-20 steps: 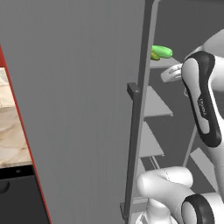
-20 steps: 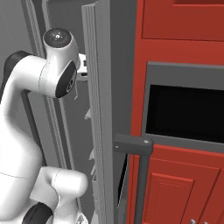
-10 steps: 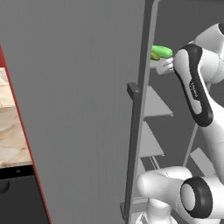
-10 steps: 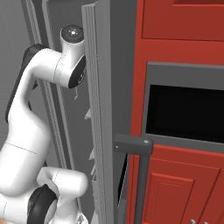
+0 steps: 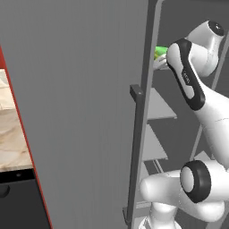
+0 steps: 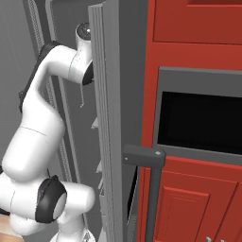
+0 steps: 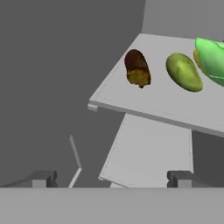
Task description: Take the mango, sweet potato, and corn from the freezer and place them in the bowl on the counter.
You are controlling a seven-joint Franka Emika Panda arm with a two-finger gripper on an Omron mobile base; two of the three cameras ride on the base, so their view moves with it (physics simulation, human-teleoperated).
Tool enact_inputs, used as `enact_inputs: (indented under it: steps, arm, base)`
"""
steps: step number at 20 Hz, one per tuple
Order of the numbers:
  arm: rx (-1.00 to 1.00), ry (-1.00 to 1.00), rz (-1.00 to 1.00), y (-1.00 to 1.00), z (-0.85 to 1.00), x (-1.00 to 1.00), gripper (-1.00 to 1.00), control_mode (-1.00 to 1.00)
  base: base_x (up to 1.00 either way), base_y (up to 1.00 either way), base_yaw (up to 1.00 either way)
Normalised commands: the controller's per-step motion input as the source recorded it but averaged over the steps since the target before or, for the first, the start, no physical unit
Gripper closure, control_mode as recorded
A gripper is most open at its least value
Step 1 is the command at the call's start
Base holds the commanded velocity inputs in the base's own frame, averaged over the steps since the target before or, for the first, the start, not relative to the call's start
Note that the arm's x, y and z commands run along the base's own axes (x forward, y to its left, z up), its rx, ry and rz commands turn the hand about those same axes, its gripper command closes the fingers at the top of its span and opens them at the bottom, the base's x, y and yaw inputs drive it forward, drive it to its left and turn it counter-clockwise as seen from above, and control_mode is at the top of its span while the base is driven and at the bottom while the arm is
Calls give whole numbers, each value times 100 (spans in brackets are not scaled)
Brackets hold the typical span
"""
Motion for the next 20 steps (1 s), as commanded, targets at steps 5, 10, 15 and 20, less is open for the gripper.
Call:
enact_inputs:
  steps: [5, 10, 15, 20]
  arm:
    - [0, 0, 0, -5, 2, 45, -100, -100]
    - [0, 0, 0, 0, 2, 48, -100, -100]
    - [2, 0, 2, -2, 2, 49, -100, -100]
    - [4, 0, 1, 0, 0, 44, -100, -100]
  base:
    - [0, 0, 0]
    - [0, 0, 0]
    - [0, 0, 0]
    - [0, 0, 0]
